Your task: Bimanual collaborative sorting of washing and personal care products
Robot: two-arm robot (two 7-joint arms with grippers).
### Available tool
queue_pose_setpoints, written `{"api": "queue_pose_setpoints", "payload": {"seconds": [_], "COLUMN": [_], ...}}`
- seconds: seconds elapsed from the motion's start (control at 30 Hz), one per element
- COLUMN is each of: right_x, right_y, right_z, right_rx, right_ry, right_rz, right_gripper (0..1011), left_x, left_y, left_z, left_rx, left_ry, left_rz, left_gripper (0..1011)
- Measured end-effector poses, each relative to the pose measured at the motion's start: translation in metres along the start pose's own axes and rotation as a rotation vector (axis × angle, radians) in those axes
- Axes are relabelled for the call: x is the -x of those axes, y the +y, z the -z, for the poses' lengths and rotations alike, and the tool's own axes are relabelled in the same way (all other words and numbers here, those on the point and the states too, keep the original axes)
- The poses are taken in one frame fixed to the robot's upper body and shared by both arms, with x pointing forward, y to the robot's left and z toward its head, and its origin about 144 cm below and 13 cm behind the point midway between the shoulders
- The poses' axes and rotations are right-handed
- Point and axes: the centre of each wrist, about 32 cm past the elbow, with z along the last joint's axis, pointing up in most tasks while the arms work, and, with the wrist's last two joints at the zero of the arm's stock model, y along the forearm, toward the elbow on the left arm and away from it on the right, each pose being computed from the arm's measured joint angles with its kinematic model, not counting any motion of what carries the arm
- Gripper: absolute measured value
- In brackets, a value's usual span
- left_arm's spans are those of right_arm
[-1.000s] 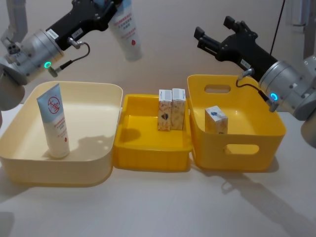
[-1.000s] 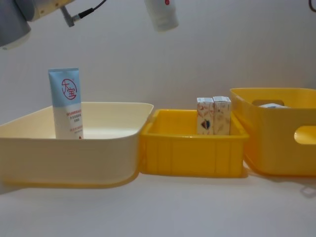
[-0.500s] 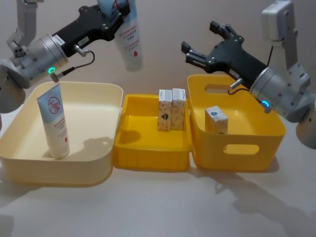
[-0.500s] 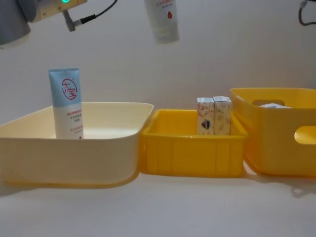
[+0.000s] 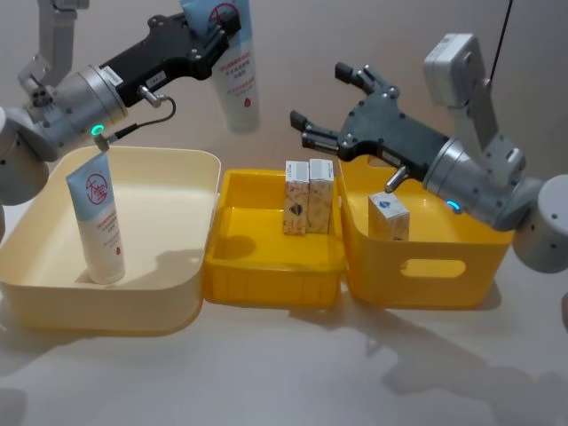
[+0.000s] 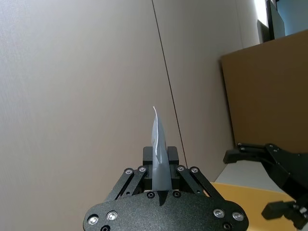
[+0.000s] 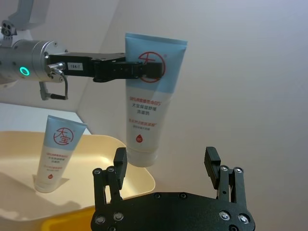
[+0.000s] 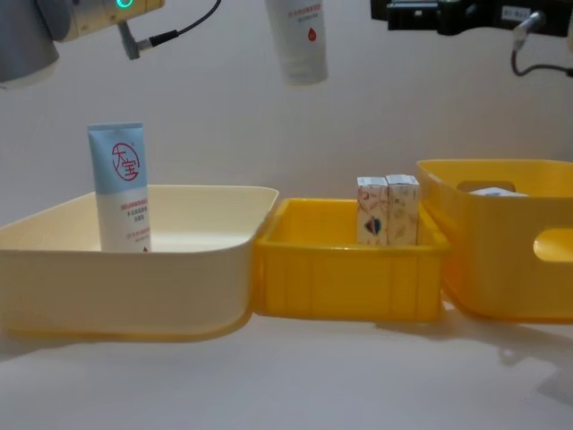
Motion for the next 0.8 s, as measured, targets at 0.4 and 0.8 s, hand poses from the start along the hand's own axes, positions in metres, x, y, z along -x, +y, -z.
{"api": "queue_pose_setpoints", "payload": {"seconds": [0.4, 0.8], "right_x": [0.023, 0.048], "right_y": [0.011, 0.028], "right_z": [0.004, 0.005], "right_rx": [0.023, 0.04], "right_ry": [0.085, 0.174], "right_rz": [0.045, 0.127], "right_gripper": [1001, 1001], "left_x": [0.006, 0.012], "left_y": [-0.002, -0.002], "left_z": [-0.003, -0.004], "left_rx": [0.028, 0.04], "left_ry": [-0.056, -0.086], "left_rz": [0.028, 0.054], "left_gripper": [177, 178]}}
